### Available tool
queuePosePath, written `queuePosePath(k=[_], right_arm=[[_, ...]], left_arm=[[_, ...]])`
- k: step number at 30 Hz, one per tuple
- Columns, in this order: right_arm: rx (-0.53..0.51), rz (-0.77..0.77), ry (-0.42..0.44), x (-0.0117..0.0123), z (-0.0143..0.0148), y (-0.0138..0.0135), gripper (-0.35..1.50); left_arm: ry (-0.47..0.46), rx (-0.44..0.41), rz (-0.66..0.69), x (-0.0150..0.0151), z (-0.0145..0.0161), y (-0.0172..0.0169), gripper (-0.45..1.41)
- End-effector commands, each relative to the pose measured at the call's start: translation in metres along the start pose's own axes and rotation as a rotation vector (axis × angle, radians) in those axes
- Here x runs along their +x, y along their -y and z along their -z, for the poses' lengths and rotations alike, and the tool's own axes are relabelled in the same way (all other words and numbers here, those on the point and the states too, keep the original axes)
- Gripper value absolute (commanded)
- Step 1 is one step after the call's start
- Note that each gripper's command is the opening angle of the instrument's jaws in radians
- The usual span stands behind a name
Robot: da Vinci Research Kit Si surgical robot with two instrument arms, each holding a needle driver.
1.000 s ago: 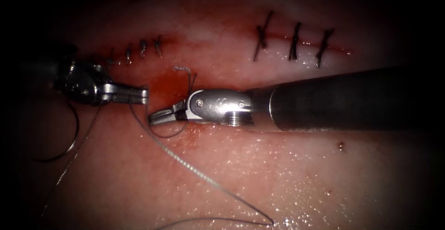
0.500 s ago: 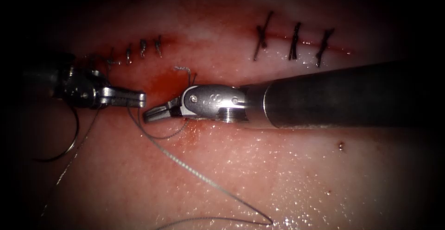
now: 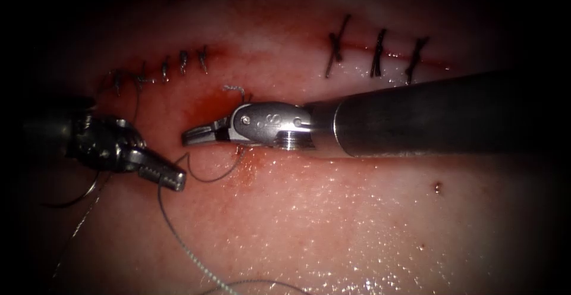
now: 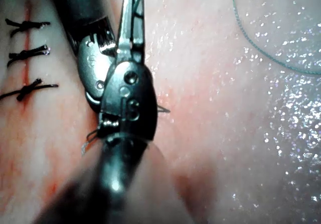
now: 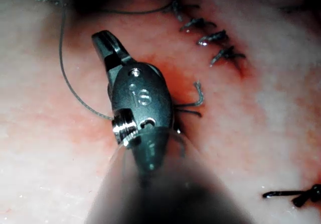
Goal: Wound Closure
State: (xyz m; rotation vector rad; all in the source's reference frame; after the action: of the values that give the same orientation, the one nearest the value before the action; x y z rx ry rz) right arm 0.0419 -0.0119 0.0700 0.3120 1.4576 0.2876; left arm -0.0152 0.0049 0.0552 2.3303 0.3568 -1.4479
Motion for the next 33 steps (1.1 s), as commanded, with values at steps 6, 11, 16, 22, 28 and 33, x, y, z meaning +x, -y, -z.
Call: queuePosePath(k=[6,11,16,22,28,33], right_arm=[[0.070,-0.015,-0.056,0.0004,-0.0034,0.0024,-0.35],[0.144,-0.047,-0.105,0.0010,-0.0037,0.0034,-0.35],[0.223,-0.074,-0.161,0.0021,-0.0031,0.0038,-0.35],[0.306,-0.090,-0.189,0.0031,-0.0022,0.0043,-0.35],[0.364,-0.135,-0.233,0.0036,-0.0012,0.0045,-0.35],[0.409,-0.166,-0.274,0.0045,0.0008,0.0044,-0.35]], left_arm=[[0.003,0.002,-0.002,-0.0002,0.0006,0.0000,-0.45],[0.032,-0.018,-0.024,-0.0005,0.0013,0.0001,-0.45],[0.150,-0.045,-0.034,-0.0025,0.0032,0.0001,-0.45],[0.237,-0.026,-0.051,-0.0049,0.0062,-0.0006,-0.45],[0.298,-0.003,-0.027,-0.0063,0.0079,-0.0014,-0.45],[0.343,0.021,-0.020,-0.0068,0.0092,-0.0016,-0.45]])
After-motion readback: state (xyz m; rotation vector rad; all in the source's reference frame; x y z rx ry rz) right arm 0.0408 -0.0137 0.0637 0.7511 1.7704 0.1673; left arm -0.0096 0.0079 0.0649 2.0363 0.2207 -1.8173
